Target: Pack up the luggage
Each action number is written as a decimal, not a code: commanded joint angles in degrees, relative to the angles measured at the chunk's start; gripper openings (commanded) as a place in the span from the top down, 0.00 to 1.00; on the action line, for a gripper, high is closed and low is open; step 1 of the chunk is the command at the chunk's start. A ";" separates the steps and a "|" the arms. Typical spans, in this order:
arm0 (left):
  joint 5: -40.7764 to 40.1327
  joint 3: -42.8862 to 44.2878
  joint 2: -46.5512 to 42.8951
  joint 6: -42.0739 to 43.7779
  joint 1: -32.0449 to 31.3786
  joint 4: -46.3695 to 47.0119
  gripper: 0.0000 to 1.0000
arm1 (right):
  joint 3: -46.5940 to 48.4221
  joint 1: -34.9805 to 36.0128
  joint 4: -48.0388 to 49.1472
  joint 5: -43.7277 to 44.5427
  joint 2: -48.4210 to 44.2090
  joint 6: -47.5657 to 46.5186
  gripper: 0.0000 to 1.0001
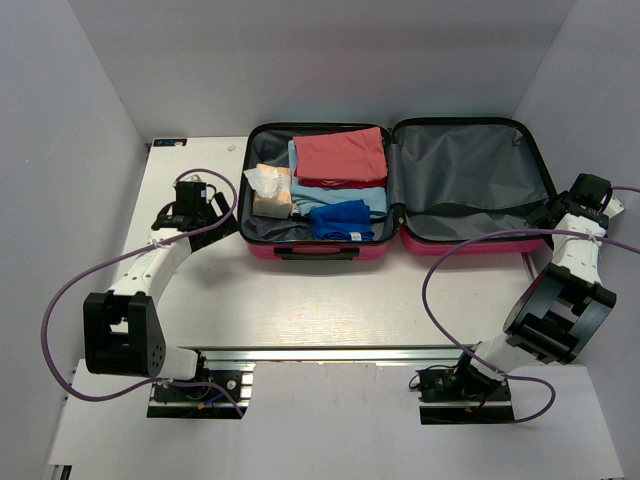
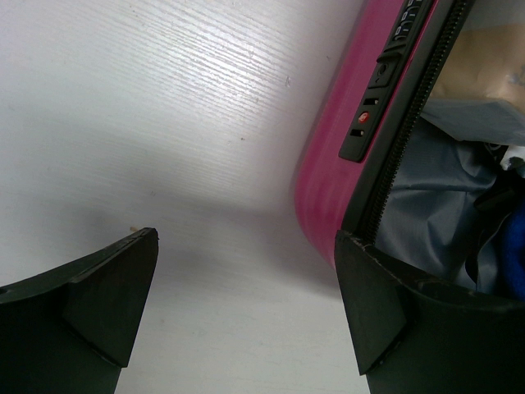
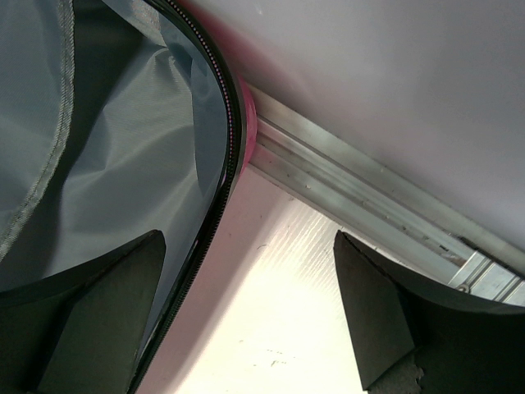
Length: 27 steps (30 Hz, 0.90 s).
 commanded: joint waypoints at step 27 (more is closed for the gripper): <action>8.05 6.02 -2.75 -4.40 -1.46 1.83 0.02 | -7.84 3.36 4.50 -1.50 -3.82 17.39 0.11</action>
